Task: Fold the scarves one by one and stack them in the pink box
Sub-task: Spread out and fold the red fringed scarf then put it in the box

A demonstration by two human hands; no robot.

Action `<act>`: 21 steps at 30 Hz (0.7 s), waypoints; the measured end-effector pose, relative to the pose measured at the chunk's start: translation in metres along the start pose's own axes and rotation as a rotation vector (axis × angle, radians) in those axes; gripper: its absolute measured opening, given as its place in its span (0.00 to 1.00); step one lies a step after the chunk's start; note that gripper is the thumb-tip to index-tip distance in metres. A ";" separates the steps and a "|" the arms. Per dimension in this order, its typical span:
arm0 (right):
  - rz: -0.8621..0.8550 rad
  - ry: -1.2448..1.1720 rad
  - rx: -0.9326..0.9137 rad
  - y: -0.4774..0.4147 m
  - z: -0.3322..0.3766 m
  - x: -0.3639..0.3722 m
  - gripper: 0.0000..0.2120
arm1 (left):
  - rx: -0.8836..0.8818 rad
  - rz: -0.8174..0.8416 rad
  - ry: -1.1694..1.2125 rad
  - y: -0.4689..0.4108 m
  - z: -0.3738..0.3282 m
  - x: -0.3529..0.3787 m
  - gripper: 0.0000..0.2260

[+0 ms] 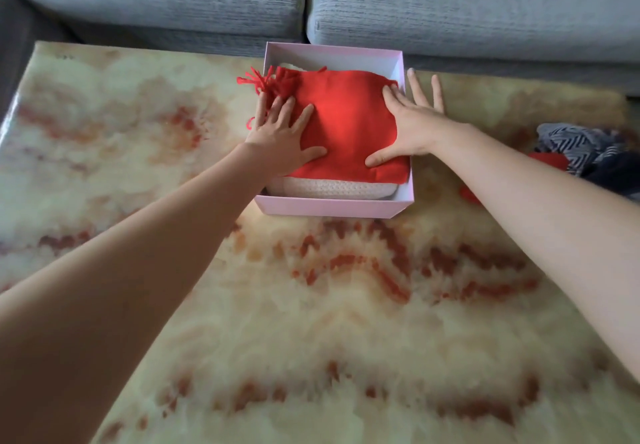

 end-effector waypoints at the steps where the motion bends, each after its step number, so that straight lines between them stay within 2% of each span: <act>1: -0.028 -0.029 -0.012 0.002 0.001 -0.003 0.67 | 0.019 -0.045 0.020 -0.001 -0.003 -0.008 0.37; 4: -0.075 -0.087 -0.081 0.006 0.011 -0.010 0.69 | 0.056 -0.141 0.145 -0.006 -0.012 -0.028 0.39; 6: -0.050 -0.092 -0.118 0.004 0.019 -0.010 0.70 | 0.046 -0.084 0.181 -0.010 -0.015 -0.023 0.40; 9: 0.042 -0.080 -0.117 0.001 0.024 0.001 0.72 | -0.090 0.031 0.262 -0.013 -0.004 -0.006 0.44; 11: 0.079 -0.061 -0.087 -0.001 0.024 0.005 0.72 | -0.144 0.013 0.378 -0.012 -0.001 -0.003 0.45; 14: 0.101 -0.072 -0.063 0.000 0.022 0.006 0.72 | -0.225 -0.118 0.667 -0.012 0.004 -0.009 0.43; 17: 0.090 -0.079 -0.062 0.002 0.021 0.008 0.71 | -0.306 -0.149 0.872 -0.018 0.019 -0.006 0.39; 19: 0.075 -0.099 -0.065 0.002 0.021 0.010 0.71 | -0.317 -0.153 0.927 -0.021 0.027 -0.003 0.37; 21: 0.062 -0.111 -0.068 0.003 0.022 0.012 0.71 | -0.282 -0.144 0.824 -0.019 0.024 -0.006 0.34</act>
Point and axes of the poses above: each hand's wrist, its own y-axis away from the middle knuckle, its own x-axis out of the palm, z = x × y, the point moved 9 cm from there along -y, towards the middle knuckle, and after that the axes turned 3 degrees about y, right-handed, at the moved point
